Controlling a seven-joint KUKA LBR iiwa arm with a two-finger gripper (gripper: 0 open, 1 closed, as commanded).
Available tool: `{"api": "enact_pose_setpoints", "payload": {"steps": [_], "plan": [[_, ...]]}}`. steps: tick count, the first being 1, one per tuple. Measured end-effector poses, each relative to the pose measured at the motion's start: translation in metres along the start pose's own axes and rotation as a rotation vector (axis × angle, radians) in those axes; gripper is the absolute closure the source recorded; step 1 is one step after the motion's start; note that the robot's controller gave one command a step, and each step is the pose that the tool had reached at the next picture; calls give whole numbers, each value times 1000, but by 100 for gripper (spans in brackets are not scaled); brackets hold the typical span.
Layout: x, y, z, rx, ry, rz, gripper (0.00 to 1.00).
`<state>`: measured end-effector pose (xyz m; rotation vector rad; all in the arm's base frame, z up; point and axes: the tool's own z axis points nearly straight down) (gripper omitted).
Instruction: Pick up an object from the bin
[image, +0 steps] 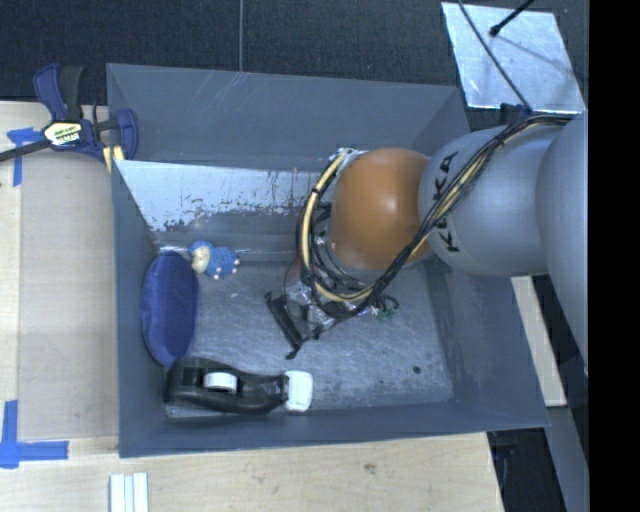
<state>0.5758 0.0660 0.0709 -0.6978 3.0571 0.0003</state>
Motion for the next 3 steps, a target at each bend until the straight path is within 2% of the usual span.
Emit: {"api": "enact_pose_setpoints", "payload": {"steps": [1,2,3], "plan": [[1,1,1,-1,2,0,0],[1,1,0,-1,2,1,100],[-13,5,-136,3,-7,-30,100]]}}
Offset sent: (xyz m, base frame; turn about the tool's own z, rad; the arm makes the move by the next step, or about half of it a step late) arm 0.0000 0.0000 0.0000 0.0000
